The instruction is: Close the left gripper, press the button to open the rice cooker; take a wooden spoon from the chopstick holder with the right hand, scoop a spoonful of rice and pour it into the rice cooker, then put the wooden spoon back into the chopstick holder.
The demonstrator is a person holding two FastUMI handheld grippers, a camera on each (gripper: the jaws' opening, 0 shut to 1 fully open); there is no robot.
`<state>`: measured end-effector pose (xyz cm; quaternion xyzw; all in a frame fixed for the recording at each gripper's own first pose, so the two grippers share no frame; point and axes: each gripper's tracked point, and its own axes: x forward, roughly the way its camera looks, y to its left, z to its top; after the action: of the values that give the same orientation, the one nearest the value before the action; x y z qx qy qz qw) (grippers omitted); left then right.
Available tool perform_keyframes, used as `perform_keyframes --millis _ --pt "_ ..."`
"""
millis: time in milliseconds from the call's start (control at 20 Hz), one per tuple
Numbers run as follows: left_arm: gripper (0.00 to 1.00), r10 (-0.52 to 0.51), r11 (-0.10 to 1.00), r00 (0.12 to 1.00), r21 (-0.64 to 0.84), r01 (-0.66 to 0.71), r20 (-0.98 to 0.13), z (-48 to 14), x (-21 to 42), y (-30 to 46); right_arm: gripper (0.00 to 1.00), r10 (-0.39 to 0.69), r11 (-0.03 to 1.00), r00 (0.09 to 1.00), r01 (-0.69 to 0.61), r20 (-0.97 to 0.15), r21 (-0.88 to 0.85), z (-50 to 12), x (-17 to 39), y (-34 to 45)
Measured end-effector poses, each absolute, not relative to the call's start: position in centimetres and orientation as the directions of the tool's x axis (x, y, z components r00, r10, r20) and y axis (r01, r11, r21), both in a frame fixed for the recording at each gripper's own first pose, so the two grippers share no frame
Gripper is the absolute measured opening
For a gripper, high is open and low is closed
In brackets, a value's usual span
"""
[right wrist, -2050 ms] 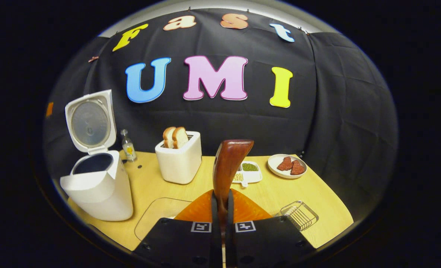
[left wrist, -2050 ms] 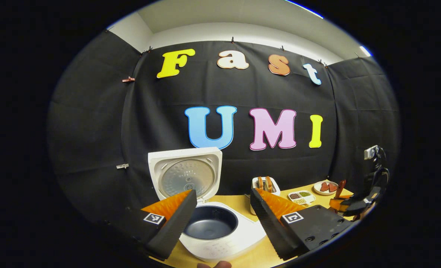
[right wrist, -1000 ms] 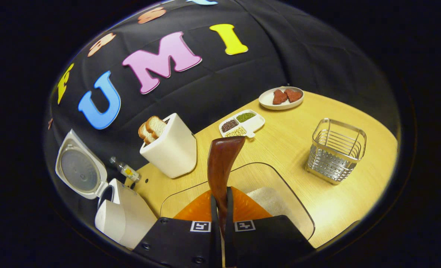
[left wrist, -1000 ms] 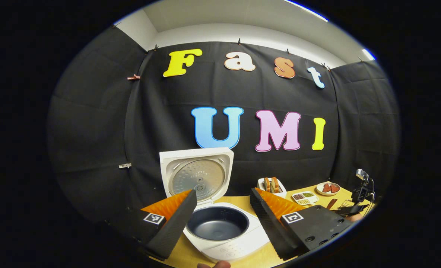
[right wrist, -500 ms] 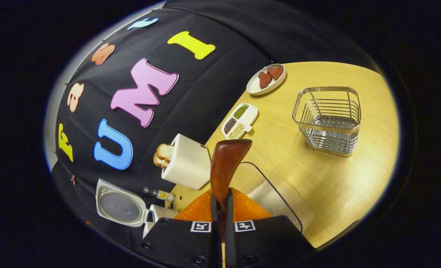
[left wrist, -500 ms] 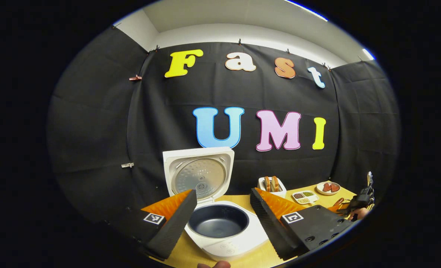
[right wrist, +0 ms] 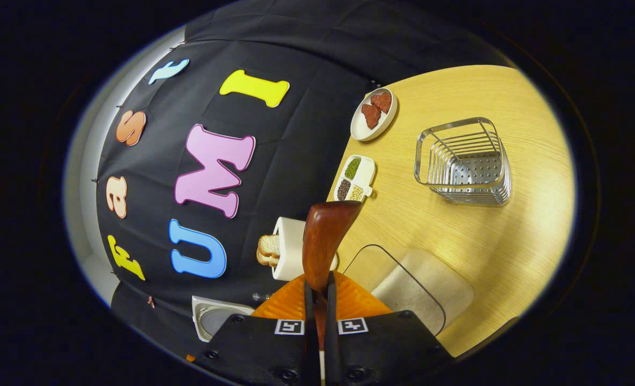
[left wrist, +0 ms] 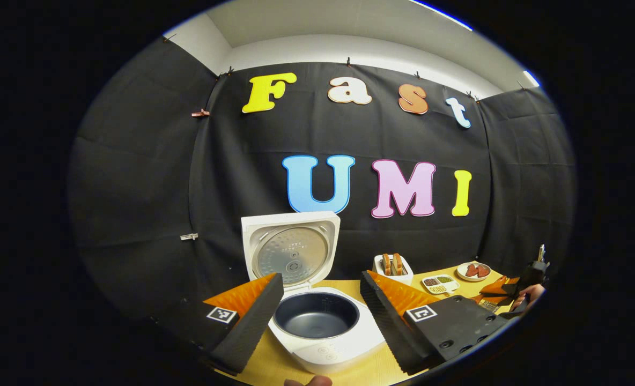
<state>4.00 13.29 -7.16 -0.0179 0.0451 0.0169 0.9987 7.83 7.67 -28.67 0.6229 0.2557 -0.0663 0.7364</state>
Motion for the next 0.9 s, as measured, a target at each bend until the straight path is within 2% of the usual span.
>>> perform_keyframes --millis 150,400,700,900 --pt "0.99 0.036 0.998 0.995 -0.045 -0.041 -0.095 -7.6 3.8 13.6 0.08 0.245 0.186 0.856 0.419 -0.455 0.889 -26.6 8.0 8.6" --pt "0.99 0.060 0.995 0.994 -0.068 -0.067 -0.097 -8.2 3.1 14.9 0.08 0.308 0.153 0.870 0.355 -0.386 0.922 -20.8 9.8 12.2" --pt "0.99 0.097 0.992 0.990 -0.070 -0.104 -0.105 -9.1 2.0 16.7 0.08 0.410 0.128 0.857 0.284 -0.312 0.950 -14.4 12.0 20.0" --pt "0.99 0.114 0.990 0.988 -0.070 -0.122 -0.108 -9.5 1.4 17.6 0.08 0.470 0.121 0.836 0.255 -0.282 0.959 -12.3 13.2 25.9"
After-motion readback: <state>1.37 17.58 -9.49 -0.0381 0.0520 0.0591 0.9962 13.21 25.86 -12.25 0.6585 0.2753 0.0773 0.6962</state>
